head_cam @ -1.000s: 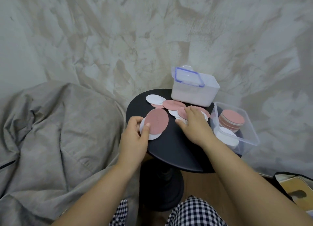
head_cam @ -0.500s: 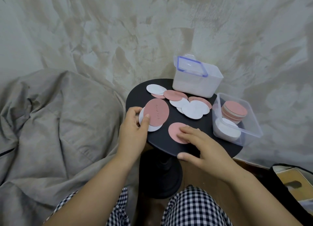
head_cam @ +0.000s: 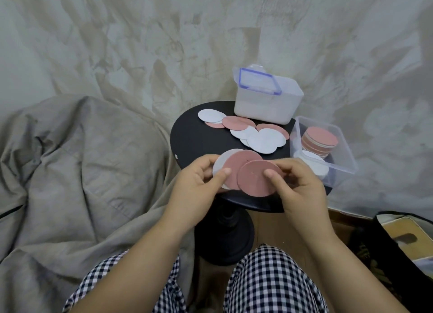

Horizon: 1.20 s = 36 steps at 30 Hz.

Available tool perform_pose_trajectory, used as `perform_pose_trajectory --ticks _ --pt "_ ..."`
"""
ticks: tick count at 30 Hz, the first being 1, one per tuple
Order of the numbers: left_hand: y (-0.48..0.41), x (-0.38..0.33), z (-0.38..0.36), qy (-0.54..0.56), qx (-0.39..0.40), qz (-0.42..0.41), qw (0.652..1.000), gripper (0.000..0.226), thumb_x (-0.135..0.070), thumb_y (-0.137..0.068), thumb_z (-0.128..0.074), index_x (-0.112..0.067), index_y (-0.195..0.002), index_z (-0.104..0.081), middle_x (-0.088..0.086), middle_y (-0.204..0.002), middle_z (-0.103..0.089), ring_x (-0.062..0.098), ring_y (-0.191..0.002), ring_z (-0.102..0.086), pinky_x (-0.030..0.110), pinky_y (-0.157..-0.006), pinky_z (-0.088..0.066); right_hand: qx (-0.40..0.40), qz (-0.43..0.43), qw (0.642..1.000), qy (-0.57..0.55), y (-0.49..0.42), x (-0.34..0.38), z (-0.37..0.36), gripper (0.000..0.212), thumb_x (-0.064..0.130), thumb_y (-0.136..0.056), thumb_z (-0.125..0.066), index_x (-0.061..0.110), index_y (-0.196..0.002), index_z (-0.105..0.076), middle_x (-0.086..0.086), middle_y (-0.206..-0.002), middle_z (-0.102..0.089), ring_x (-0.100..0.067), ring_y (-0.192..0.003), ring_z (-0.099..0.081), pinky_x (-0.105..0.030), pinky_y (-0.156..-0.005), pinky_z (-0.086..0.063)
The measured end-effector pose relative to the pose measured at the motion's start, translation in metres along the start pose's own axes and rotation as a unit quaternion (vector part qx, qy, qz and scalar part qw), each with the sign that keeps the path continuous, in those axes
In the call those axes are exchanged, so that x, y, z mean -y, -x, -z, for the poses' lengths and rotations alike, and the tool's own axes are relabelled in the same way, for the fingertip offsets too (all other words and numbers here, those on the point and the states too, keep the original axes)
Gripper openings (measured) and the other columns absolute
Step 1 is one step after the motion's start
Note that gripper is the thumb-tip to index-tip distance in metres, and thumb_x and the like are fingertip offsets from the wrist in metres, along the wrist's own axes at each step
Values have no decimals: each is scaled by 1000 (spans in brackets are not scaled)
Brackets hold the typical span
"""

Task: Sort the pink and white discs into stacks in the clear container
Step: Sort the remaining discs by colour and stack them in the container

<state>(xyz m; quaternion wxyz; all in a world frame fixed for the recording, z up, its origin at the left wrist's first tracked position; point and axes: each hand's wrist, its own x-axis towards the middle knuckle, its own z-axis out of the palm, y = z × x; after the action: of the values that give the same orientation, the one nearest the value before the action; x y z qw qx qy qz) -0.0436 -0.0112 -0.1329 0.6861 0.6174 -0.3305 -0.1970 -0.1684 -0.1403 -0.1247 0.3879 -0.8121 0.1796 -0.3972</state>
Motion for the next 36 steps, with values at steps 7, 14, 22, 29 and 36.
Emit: perform_pose_trajectory --ticks 7,14,22,29,36 --pt "-2 0 -20 12 55 -11 998 19 -9 -88 -60 -25 -97 -63 -1 -93 -73 13 -89 -68 30 -78 -55 -40 -99 986 -126 -7 0 -12 20 11 -88 -58 24 -103 -59 12 -100 -64 9 -90 -60 -9 -77 -47" --pt "-11 12 -34 -246 10 -103 964 20 -26 -92 -42 -28 -108 -54 -9 -99 -64 8 -92 -59 28 -79 -49 -41 -23 999 -5 -9 -7 -10 36 15 -89 -59 35 -117 -51 23 -96 -58 12 -92 -53 -3 -81 -38" --pt "-7 21 -39 -383 -2 -141 913 51 -34 -92 -29 -17 -138 -42 -2 -125 -58 14 -109 -53 17 -87 -32 -1 18 998 63 -5 -21 -13 40 13 -93 -49 22 -132 -46 21 -102 -52 15 -98 -47 -1 -84 -32" --pt "-5 19 -41 -386 8 -146 911 58 -33 -91 -29 -13 -145 -27 -1 -116 -52 11 -100 -50 18 -79 -34 6 26 999 44 -3 -19 -9 45 1 -92 -50 33 -123 -46 25 -105 -53 16 -99 -48 -1 -85 -34" --pt "0 13 -37 -200 -95 -126 967 28 -14 -88 -60 -28 -113 -61 -17 -97 -67 -4 -91 -62 12 -80 -48 -31 -9 999 -37 2 -17 -8 38 7 -87 -60 42 -99 -55 24 -98 -65 2 -95 -61 -10 -79 -47"
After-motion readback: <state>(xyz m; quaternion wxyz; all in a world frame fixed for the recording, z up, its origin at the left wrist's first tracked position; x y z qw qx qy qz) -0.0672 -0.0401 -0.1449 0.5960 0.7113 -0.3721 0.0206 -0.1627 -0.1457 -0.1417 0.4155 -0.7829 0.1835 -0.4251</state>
